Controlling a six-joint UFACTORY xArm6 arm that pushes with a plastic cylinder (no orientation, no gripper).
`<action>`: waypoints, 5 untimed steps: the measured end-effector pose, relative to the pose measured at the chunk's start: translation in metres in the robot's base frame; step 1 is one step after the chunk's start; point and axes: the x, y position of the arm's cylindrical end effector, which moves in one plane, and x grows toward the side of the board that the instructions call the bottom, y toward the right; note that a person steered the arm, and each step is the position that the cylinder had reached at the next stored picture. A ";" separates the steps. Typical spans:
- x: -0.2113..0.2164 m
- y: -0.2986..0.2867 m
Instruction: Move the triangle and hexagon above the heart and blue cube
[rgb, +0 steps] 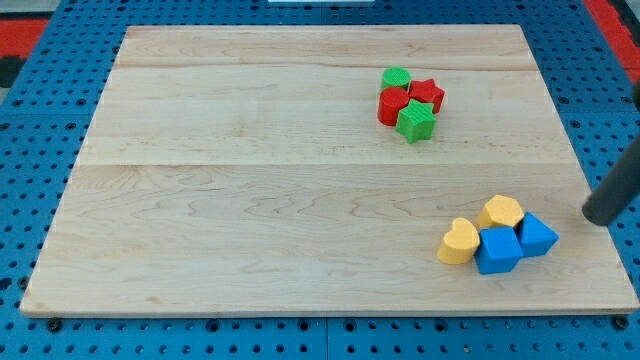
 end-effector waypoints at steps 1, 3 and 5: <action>0.031 0.001; 0.084 -0.023; 0.061 -0.048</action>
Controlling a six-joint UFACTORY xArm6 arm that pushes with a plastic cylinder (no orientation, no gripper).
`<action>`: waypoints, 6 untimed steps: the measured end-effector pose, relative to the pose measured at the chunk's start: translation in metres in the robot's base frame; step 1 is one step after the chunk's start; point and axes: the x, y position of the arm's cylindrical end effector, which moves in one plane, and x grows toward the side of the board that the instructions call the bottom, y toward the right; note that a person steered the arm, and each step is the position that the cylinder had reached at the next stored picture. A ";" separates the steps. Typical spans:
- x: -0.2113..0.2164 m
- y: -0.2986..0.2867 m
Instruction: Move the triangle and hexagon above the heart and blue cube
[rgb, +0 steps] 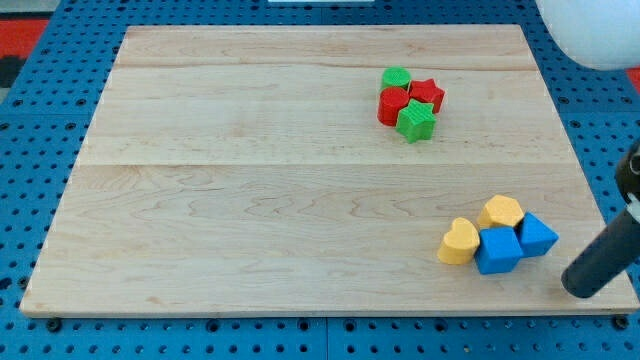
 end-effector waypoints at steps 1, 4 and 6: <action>-0.025 0.000; -0.054 -0.049; -0.048 0.013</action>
